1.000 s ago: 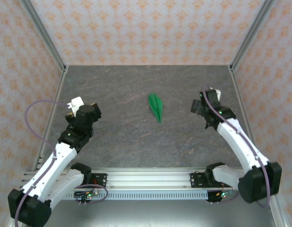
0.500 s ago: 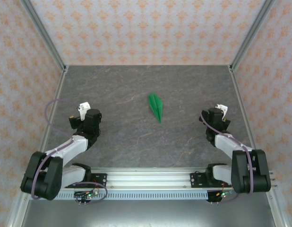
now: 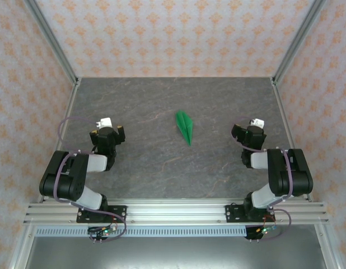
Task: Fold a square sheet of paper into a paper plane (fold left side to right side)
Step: Reset both arms
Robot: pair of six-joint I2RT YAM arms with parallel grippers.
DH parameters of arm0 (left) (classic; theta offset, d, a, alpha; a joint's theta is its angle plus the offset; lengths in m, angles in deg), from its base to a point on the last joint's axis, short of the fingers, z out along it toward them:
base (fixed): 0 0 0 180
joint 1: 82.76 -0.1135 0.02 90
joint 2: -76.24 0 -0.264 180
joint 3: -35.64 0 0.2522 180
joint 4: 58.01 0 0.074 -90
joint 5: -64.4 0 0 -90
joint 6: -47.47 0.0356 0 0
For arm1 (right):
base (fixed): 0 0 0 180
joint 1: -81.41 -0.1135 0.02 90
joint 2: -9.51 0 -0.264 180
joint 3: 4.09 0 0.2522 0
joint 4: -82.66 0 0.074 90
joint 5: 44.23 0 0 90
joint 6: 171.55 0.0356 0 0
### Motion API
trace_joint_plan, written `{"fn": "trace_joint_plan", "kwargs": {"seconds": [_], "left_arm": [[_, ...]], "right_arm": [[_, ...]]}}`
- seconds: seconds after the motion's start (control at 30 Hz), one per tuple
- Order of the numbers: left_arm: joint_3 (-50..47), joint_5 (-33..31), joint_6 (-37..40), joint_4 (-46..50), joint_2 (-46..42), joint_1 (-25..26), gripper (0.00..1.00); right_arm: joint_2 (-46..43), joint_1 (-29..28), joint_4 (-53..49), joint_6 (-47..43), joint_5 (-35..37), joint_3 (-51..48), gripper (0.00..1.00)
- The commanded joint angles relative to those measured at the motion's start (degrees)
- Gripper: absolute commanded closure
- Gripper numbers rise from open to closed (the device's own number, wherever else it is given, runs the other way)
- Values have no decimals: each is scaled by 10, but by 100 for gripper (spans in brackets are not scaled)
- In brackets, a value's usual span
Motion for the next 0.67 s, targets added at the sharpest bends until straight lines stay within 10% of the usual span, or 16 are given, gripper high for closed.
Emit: {"fn": "trace_joint_plan", "kwargs": {"seconds": [0.0,0.63], "left_arm": [[24,24,18,-17,-5,-4,0],[30,50,29,-10,-3,-3,0]], "right_arm": [[-3,2,33,-10,-16,15,0],[-4,-19,14,-30,11,25,0]]}}
